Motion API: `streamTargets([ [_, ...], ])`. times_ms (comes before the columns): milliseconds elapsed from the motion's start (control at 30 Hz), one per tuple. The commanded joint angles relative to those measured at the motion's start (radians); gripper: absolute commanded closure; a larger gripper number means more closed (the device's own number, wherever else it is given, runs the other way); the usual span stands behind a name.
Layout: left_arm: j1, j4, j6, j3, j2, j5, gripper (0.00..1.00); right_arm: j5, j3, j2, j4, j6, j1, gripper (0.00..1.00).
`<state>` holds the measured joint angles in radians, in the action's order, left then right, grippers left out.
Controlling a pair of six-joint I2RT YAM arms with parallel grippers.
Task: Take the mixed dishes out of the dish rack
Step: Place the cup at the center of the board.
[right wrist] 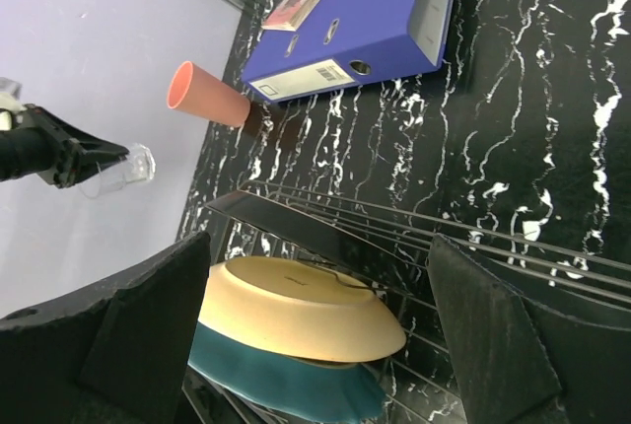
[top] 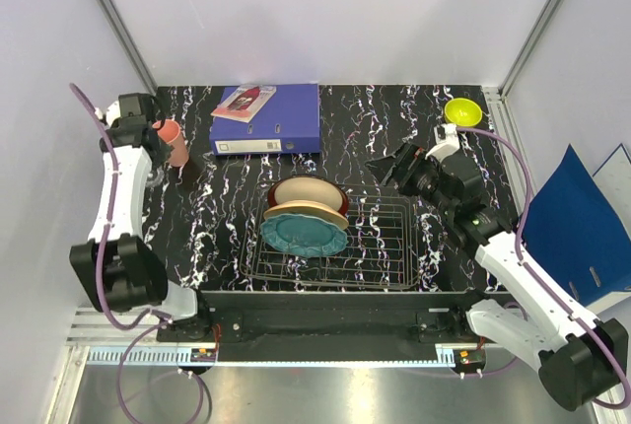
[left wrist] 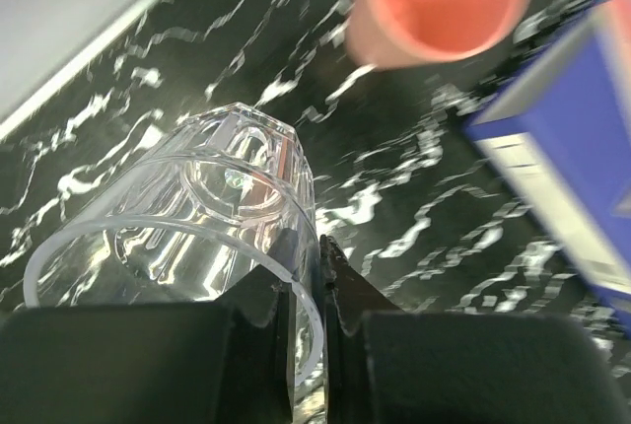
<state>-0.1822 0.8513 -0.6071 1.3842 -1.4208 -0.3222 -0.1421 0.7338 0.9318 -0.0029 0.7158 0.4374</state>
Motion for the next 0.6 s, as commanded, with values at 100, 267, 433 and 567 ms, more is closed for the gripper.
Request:
streamTargets([
  [100,-0.057,-0.055,0.023,-0.037,-0.18,0.034,1.0,0.009,-0.008,-0.01,0.009,-0.039,-0.005,0.02],
  [267,-0.103,-0.103,0.026,-0.036,-0.286,0.078,1.0,0.032,-0.027,-0.021,-0.04,-0.059,-0.003,0.02],
  [433,-0.137,-0.115,0.03,0.022,-0.381,0.15,1.0,0.027,-0.027,0.008,-0.04,-0.064,-0.003,0.02],
  [567,-0.137,-0.118,0.035,0.053,-0.417,0.155,1.0,0.027,-0.025,0.028,-0.042,-0.068,-0.005,0.02],
])
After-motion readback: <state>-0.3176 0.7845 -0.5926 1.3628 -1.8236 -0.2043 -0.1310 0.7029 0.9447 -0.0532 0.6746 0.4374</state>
